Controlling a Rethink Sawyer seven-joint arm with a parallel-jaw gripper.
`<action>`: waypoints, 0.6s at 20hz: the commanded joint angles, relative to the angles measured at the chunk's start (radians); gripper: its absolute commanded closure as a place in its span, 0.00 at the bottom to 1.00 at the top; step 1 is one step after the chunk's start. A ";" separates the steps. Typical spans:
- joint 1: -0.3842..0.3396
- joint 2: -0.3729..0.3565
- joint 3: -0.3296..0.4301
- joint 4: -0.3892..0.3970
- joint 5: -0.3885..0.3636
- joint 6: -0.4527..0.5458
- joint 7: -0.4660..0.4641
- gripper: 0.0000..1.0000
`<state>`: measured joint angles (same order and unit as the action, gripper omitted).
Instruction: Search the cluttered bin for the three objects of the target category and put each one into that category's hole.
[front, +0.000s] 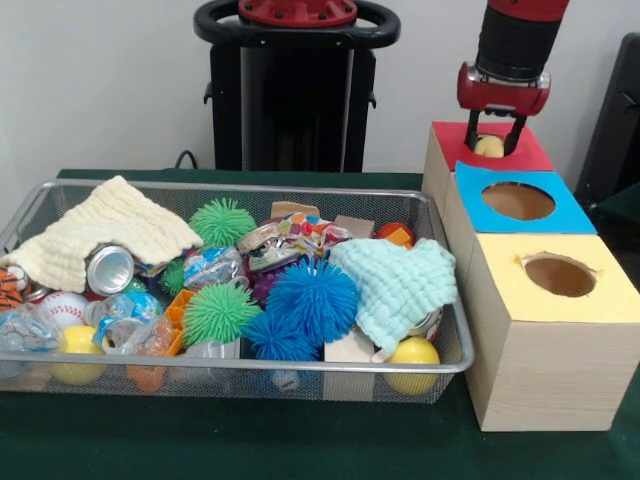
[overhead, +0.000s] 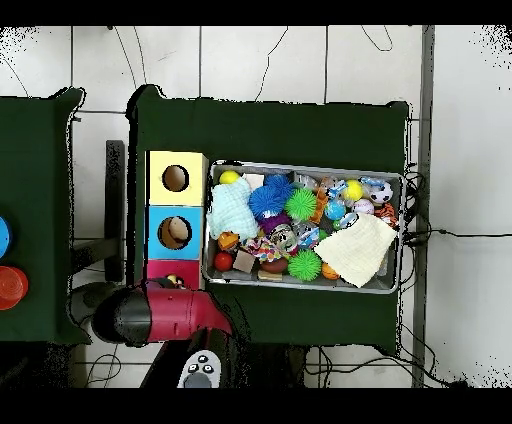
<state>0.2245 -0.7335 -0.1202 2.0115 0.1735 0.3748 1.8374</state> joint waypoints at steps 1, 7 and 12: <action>-0.058 -0.087 -0.034 -0.011 -0.057 0.095 0.083 0.00; -0.059 -0.101 -0.032 0.021 -0.068 0.073 0.096 1.00; -0.058 -0.115 -0.032 0.055 -0.081 0.038 0.106 1.00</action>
<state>0.2054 -0.7698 -0.1237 2.0202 0.1396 0.3875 1.8374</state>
